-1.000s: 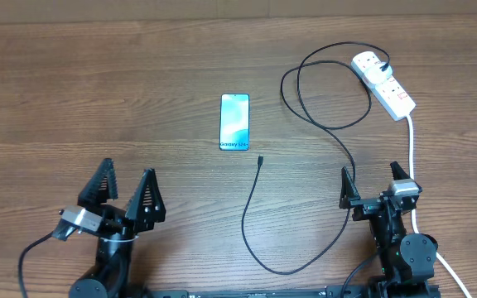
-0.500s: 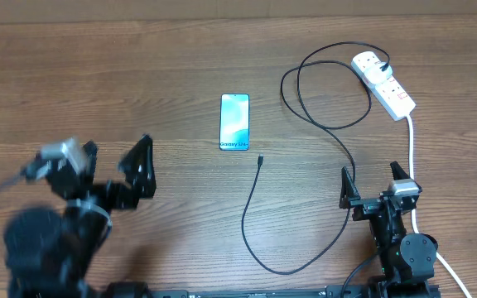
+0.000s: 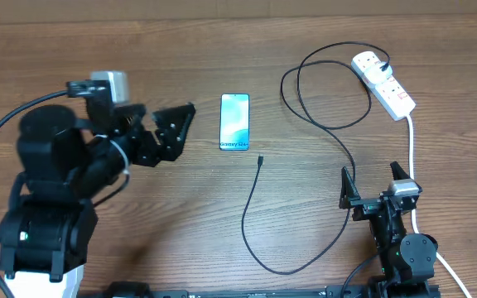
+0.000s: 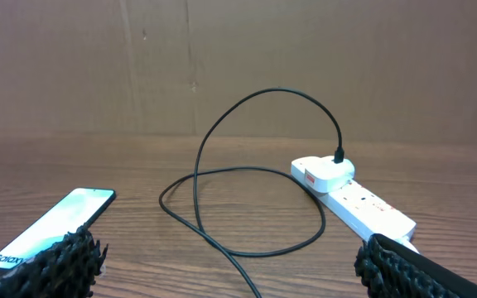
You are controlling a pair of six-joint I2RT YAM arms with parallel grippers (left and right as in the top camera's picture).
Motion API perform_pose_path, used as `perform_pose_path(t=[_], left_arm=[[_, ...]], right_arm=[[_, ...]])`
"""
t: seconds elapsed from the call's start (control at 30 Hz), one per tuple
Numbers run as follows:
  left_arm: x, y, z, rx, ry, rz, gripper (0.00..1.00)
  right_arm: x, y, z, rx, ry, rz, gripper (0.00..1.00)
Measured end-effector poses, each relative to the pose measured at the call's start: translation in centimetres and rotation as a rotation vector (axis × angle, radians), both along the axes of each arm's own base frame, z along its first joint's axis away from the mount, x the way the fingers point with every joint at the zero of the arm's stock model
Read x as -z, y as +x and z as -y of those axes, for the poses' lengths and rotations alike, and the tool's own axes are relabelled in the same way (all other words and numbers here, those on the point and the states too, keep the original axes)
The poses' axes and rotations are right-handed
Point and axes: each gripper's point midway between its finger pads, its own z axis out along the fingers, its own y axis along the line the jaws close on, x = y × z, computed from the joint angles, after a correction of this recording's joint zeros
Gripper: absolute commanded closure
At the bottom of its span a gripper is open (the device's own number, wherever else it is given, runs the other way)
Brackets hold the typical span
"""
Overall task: Plug charger to phone and switch on socket
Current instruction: 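Move the left gripper over the Galaxy phone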
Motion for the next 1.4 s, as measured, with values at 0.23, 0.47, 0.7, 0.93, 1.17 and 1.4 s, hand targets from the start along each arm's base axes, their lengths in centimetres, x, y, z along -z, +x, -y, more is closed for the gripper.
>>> perform_pose_path(t=[0.23, 0.47, 0.7, 0.93, 1.17, 1.4], left_arm=[[2.0, 0.0, 1.9, -0.043, 0.275, -0.235, 0.00], [6.0, 2.9, 4.0, -0.008, 0.346, -0.363, 0.00], [6.0, 3.2, 5.2, 0.025, 0.316, -0.368, 0.00], [9.8, 2.0, 4.2, -0.024, 0.379, -0.577, 0.00], [13.1, 4.2, 5.3, -0.051, 0.374, -0.664, 0.00], [13.5, 4.7, 8.0, 0.007, 0.292, -0.674, 0.00]], right_arm=[[0.0, 0.0, 0.0, 0.000, 0.001, 0.000, 0.00], [0.0, 0.0, 0.0, 0.000, 0.000, 0.000, 0.00], [0.0, 0.0, 0.0, 0.000, 0.000, 0.000, 0.00], [0.0, 0.0, 0.0, 0.000, 0.000, -0.001, 0.00], [0.0, 0.0, 0.0, 0.000, 0.000, 0.000, 0.00], [0.0, 0.0, 0.0, 0.000, 0.000, 0.000, 0.00]])
